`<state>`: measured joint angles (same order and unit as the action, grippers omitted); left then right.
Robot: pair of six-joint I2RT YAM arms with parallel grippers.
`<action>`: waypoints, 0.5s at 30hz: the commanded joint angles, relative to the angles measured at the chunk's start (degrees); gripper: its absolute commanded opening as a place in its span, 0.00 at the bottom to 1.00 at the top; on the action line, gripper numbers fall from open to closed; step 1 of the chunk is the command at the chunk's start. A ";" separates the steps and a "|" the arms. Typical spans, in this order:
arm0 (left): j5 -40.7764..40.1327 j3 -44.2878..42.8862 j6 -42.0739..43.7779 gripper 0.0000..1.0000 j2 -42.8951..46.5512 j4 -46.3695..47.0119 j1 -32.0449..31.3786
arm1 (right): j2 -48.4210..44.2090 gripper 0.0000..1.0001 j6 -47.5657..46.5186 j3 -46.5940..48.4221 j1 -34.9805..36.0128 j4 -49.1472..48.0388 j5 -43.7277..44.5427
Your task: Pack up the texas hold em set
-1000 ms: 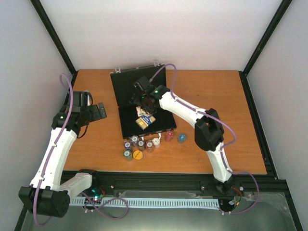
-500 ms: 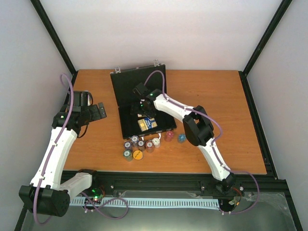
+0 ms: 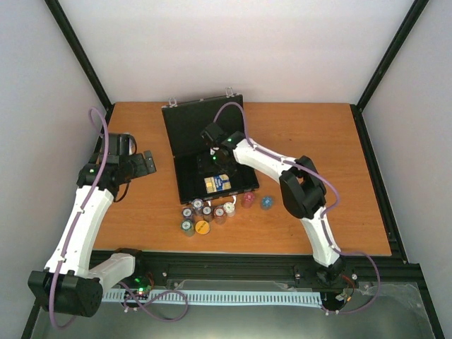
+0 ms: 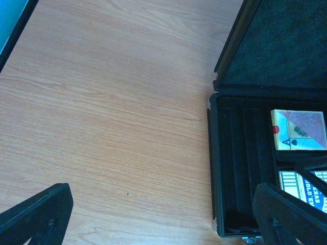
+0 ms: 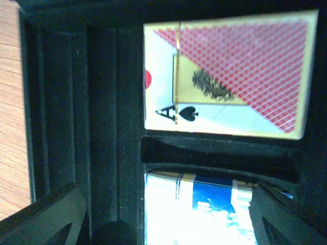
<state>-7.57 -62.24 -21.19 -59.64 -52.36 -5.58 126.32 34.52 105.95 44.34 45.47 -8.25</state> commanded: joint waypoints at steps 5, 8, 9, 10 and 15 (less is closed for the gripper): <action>-1.02 -1.55 -0.33 1.00 -1.28 0.51 -0.06 | -9.15 1.00 -14.01 0.86 -0.04 2.83 12.35; -1.21 -2.04 -0.15 1.00 -1.91 0.27 -0.07 | -11.76 1.00 -15.81 -1.89 -0.13 7.72 17.04; -1.22 -2.16 -0.10 1.00 -2.13 0.26 -0.06 | -13.36 1.00 -16.08 -4.08 -0.13 8.80 18.41; -1.26 -2.23 0.08 1.00 -2.19 0.32 -0.04 | -15.05 1.00 -16.19 -6.48 -0.13 9.60 19.71; -1.32 -1.97 0.12 1.00 -2.64 0.20 -0.07 | -25.87 1.00 -15.42 -20.89 -1.33 10.46 21.01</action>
<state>-8.38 -62.26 -21.19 -61.87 -52.36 -5.58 106.65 20.38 92.60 44.21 51.75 8.99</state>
